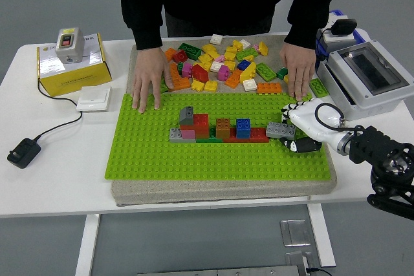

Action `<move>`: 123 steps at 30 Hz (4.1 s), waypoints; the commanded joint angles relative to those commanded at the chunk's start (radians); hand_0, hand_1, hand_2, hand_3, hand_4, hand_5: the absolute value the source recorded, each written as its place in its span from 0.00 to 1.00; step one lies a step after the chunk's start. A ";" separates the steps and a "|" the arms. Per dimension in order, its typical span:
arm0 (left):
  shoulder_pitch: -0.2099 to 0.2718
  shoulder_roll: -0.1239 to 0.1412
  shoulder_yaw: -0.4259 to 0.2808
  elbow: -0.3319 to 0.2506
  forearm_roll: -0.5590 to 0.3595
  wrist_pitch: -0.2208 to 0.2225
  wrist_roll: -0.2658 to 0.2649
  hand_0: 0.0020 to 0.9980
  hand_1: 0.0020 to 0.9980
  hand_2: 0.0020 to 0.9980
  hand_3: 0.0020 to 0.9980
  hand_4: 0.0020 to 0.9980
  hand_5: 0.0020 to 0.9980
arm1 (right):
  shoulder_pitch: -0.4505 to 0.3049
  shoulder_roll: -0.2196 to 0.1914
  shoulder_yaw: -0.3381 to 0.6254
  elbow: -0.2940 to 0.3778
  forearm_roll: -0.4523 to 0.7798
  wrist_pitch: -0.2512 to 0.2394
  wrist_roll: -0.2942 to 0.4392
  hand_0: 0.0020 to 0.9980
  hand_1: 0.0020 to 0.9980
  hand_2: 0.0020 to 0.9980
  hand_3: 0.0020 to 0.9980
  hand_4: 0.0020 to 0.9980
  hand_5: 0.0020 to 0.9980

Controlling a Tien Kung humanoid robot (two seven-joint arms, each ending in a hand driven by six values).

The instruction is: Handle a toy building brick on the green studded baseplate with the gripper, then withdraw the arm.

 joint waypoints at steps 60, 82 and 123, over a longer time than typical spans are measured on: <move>-0.010 0.004 -0.004 0.000 0.014 0.005 -0.010 0.73 0.68 0.67 0.71 0.35 0.68 | 0.015 0.002 -0.045 -0.026 -0.018 0.001 -0.001 0.93 0.94 0.97 0.48 0.17 0.33; -0.012 0.006 -0.015 0.000 0.029 0.008 -0.015 0.73 0.67 0.66 0.70 0.34 0.68 | 0.011 0.004 -0.036 -0.031 -0.002 0.002 0.008 0.93 0.95 0.97 0.70 0.29 0.30; -0.014 0.010 -0.016 0.000 0.038 0.007 -0.011 0.73 0.67 0.64 0.67 0.32 0.68 | 0.006 -0.002 -0.027 -0.025 0.024 0.002 0.027 0.93 0.95 0.99 0.74 0.34 0.29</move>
